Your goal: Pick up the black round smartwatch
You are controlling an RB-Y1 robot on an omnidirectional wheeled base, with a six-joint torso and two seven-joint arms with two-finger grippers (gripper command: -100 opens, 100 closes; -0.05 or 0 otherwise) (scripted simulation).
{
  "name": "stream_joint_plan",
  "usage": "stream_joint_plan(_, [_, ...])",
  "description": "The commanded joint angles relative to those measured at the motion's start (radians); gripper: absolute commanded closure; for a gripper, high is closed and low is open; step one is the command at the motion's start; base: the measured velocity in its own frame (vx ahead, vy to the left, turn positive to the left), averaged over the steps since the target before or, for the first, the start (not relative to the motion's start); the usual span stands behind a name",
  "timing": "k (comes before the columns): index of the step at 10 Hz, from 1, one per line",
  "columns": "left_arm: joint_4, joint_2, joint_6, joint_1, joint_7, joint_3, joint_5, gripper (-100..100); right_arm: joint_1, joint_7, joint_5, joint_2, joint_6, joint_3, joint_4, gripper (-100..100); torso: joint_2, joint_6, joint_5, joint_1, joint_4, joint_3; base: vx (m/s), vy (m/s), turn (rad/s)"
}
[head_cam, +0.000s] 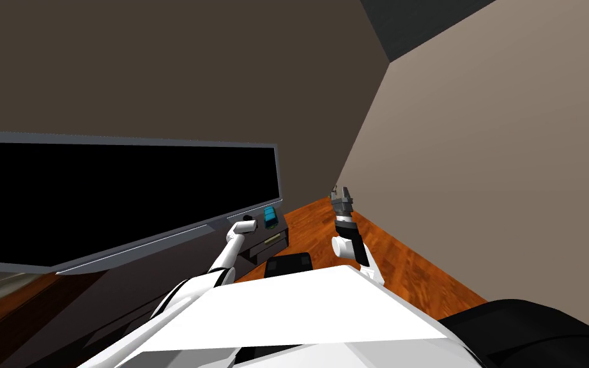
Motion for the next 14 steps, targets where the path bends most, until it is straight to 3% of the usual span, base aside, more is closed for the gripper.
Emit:
stream_joint_plan(1, [0.0,0.0,0.0,0.0,0.0,0.0,0.0,-100,0.0,0.0,0.0,0.0,0.0,0.0,0.0,0,0.0,0.0,0.0,0.0,0.0,0.0,0.0,0.0,0.0])
stream_joint_plan(2, [0.002,0.0,0.001,-0.001,0.0,0.0,0.0,0,0.0,0.0,0.0,0.0,0.0,0.0,0.0,0,0.0,0.0,0.0,0.0,0.0,0.0,0.0,0.0,0.0])
stream_joint_plan(3, [0.029,-0.001,-0.033,0.006,0.002,-0.003,0.0,-100,0.0,0.0,0.0,0.0,0.0,0.0,0.0,0,0.0,0.0,0.0,0.0,0.0,0.0,0.007,-0.008,0.022])
stream_joint_plan(6, [0.07,-0.002,-0.084,0.017,0.006,-0.009,-0.001,-100,0.0,0.0,0.0,0.0,0.0,0.0,0.0,0,-0.001,0.0,0.0,-0.001,0.0,0.0,0.009,-0.012,0.035])
stream_joint_plan(7, [0.064,-0.001,-0.072,0.014,0.005,-0.007,0.001,-100,0.0,0.0,0.0,0.0,0.0,0.0,0.0,0,-0.001,0.0,0.0,-0.001,0.0,0.0,0.005,-0.008,0.015])
stream_joint_plan(8, [0.067,0.0,-0.078,0.015,0.004,-0.007,0.001,100,0.0,0.0,0.0,0.0,0.0,0.0,0.0,0,-0.001,0.0,0.0,-0.001,0.0,0.0,0.0,0.0,0.0])
stream_joint_plan(12, [0.059,0.001,-0.082,0.006,0.004,-0.007,0.001,100,0.0,0.0,0.0,0.0,0.0,0.0,0.0,0,-0.002,-0.002,0.004,0.003,-0.006,-0.004,0.0,0.0,0.0])
stream_joint_plan(13, [0.059,0.001,-0.082,0.006,0.004,-0.007,0.001,0,0.0,0.0,0.0,0.0,0.0,0.0,0.0,0,-0.002,-0.002,0.004,0.004,-0.006,-0.004,0.0,0.0,0.0])
stream_joint_plan(14, [0.043,-0.001,-0.05,0.01,0.004,-0.005,0.0,100,0.0,0.0,0.0,0.0,0.0,0.0,0.0,0,-0.002,-0.002,0.004,0.004,-0.006,-0.004,0.003,0.012,-0.055])
